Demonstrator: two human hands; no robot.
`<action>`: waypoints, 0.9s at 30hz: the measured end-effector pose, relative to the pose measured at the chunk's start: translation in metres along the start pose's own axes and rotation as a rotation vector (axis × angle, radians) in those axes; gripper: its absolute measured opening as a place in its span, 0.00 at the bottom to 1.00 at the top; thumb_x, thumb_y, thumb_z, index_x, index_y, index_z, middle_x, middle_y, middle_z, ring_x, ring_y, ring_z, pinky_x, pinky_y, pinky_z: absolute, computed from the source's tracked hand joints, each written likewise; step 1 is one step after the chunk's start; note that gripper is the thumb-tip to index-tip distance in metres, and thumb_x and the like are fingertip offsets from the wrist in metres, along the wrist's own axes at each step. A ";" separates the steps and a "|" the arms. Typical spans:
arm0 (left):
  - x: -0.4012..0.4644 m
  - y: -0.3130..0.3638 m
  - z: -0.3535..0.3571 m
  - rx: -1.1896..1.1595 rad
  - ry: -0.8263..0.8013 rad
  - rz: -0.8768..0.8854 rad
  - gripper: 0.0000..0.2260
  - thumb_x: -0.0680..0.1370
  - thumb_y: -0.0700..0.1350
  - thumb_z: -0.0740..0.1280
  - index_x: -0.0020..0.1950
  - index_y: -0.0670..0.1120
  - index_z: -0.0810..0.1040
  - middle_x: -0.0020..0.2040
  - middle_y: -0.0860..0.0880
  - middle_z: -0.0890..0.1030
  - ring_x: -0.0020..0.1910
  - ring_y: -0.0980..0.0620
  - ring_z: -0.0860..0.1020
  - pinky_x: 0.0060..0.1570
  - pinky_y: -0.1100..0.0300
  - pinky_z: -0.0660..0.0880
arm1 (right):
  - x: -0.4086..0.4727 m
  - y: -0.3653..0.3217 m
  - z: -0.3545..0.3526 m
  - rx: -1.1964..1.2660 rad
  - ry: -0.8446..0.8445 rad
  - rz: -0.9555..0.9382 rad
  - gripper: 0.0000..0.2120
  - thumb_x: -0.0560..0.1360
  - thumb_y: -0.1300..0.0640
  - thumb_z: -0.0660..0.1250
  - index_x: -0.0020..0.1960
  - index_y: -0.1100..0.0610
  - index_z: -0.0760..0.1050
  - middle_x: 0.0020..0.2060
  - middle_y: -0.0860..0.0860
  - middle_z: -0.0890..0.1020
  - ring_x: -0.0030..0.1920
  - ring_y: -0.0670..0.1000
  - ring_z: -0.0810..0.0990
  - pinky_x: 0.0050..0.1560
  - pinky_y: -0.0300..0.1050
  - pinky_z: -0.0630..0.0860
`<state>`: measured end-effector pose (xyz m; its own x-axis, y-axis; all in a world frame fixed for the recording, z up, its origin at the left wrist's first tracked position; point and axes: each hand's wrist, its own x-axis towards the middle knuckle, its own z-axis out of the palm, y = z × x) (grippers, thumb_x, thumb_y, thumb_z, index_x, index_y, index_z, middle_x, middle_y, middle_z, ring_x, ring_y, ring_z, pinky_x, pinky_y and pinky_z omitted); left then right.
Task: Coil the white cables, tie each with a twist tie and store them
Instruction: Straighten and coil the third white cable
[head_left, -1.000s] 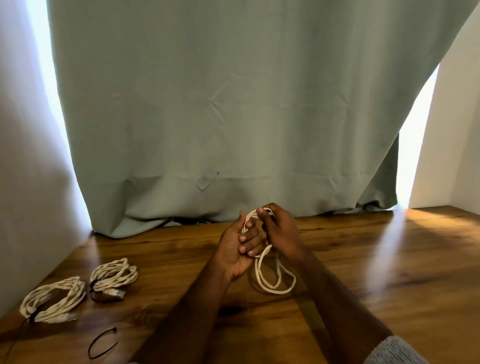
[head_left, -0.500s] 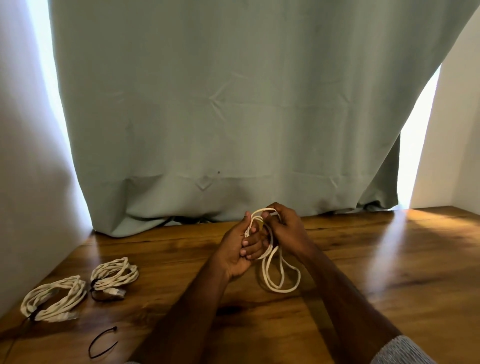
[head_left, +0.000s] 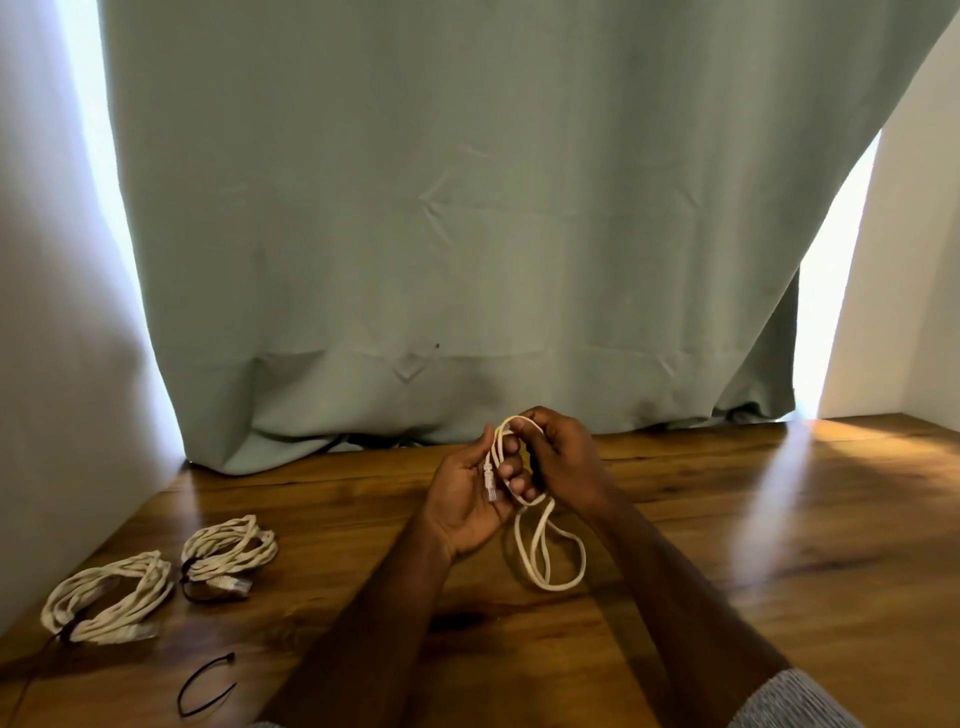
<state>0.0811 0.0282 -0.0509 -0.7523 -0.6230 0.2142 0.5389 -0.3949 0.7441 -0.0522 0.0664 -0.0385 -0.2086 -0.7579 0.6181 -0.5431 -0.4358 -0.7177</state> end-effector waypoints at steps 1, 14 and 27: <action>-0.001 0.000 -0.001 -0.011 -0.004 -0.003 0.17 0.81 0.52 0.57 0.42 0.42 0.77 0.29 0.48 0.71 0.27 0.50 0.72 0.36 0.55 0.73 | 0.000 -0.001 0.001 -0.005 0.000 -0.008 0.11 0.84 0.54 0.62 0.43 0.49 0.78 0.31 0.45 0.81 0.28 0.42 0.79 0.27 0.37 0.73; 0.000 0.005 -0.006 0.042 -0.046 -0.008 0.23 0.84 0.57 0.53 0.36 0.46 0.72 0.23 0.53 0.62 0.19 0.57 0.60 0.23 0.61 0.61 | 0.000 0.006 0.003 0.161 -0.129 0.026 0.14 0.85 0.52 0.58 0.54 0.54 0.81 0.40 0.55 0.82 0.39 0.56 0.80 0.41 0.54 0.78; 0.002 0.009 -0.004 -0.059 -0.019 0.034 0.21 0.83 0.55 0.54 0.34 0.47 0.70 0.21 0.53 0.62 0.15 0.59 0.59 0.20 0.65 0.52 | -0.002 0.017 0.000 0.227 -0.057 0.076 0.13 0.84 0.53 0.60 0.51 0.58 0.82 0.34 0.51 0.81 0.32 0.49 0.79 0.32 0.42 0.76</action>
<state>0.0861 0.0203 -0.0462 -0.7399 -0.6240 0.2511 0.5852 -0.4132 0.6977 -0.0613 0.0608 -0.0521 -0.1928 -0.8161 0.5448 -0.3299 -0.4690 -0.8193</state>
